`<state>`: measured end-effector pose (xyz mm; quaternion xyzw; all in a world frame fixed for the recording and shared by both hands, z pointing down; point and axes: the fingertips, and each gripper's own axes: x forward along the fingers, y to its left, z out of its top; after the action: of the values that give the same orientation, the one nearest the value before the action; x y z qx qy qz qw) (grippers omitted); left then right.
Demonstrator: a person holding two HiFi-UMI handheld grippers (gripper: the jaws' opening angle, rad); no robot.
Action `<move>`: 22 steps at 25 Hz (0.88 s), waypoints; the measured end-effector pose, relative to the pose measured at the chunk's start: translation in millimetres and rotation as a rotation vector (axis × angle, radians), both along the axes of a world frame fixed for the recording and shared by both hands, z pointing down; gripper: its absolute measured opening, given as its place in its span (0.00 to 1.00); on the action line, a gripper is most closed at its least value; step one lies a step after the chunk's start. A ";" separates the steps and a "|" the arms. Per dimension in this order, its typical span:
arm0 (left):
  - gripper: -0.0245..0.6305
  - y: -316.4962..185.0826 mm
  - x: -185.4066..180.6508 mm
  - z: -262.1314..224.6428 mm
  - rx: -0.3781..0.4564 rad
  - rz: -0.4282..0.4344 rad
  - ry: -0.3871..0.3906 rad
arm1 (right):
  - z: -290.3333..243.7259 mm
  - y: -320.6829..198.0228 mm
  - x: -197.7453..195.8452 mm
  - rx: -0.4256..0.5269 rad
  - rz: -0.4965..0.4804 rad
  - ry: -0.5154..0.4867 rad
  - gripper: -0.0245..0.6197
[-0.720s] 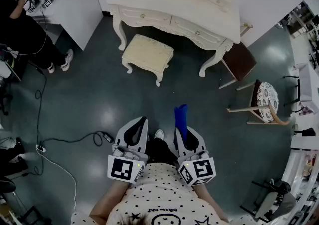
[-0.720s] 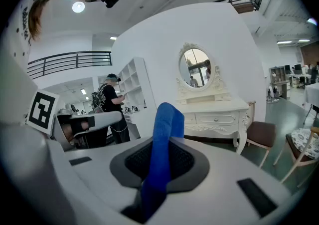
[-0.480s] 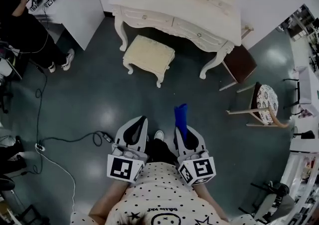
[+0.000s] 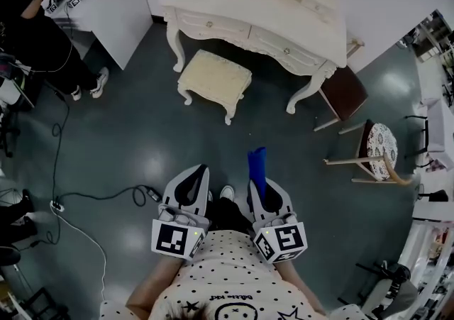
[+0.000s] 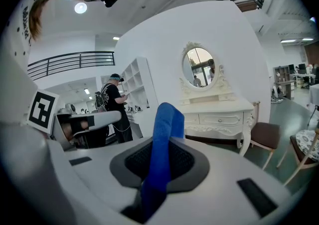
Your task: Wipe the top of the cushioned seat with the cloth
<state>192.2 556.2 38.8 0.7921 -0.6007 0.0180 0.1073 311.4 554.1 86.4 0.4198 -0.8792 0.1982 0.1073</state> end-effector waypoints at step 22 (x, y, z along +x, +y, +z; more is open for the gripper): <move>0.03 -28.8 -3.5 5.0 0.031 -0.069 -0.005 | 7.1 -39.4 8.3 0.008 -0.008 -0.043 0.13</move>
<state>188.7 527.4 43.8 0.7723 -0.6282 0.0072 0.0941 319.7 514.7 93.6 0.4123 -0.8838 0.2032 0.0875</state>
